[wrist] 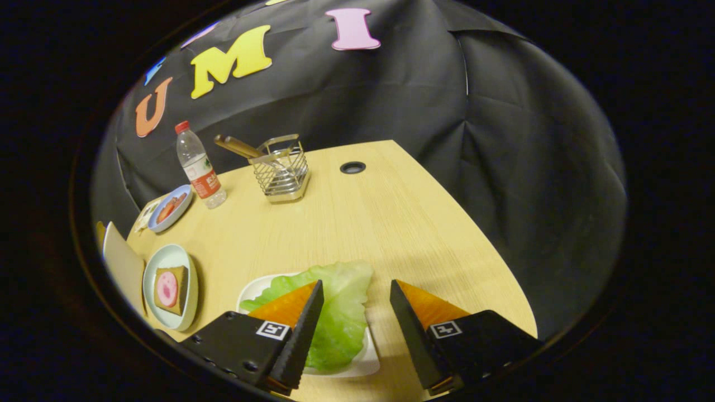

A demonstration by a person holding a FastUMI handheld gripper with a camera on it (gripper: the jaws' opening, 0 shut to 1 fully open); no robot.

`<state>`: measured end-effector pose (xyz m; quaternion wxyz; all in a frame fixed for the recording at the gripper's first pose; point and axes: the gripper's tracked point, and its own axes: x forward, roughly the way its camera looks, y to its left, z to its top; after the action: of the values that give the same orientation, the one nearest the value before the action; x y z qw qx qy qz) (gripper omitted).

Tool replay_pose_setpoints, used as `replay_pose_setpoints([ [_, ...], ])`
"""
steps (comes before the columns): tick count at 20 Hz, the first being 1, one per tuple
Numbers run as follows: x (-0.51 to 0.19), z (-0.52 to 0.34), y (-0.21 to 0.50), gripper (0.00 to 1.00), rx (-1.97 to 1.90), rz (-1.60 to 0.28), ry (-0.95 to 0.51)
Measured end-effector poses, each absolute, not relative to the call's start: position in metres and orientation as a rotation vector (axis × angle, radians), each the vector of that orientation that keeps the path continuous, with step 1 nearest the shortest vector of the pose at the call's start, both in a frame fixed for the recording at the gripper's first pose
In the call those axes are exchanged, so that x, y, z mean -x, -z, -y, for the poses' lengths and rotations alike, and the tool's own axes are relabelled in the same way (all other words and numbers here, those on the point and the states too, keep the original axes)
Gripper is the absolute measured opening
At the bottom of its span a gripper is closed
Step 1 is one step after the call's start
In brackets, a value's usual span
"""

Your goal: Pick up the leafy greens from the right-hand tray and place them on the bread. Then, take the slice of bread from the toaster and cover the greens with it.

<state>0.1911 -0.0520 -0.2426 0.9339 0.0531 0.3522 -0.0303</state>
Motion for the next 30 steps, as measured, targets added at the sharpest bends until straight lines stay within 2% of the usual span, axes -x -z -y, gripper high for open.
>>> replay_pose_setpoints([
  [5, -0.195, 0.044, 0.243, 0.39, -0.142, -0.739, 0.068],
  [8, -0.194, 0.042, 0.234, 0.17, -0.122, -0.727, 0.067],
  [10, -0.195, 0.040, 0.233, 0.16, -0.108, -0.715, 0.058],
  [12, -0.192, 0.040, 0.234, 0.01, -0.111, -0.722, 0.070],
  [23, -0.161, 0.004, 0.168, 0.00, -0.073, -0.566, 0.010],
  [30, -0.130, -0.070, 0.117, 0.00, -0.009, -0.484, -0.087],
])
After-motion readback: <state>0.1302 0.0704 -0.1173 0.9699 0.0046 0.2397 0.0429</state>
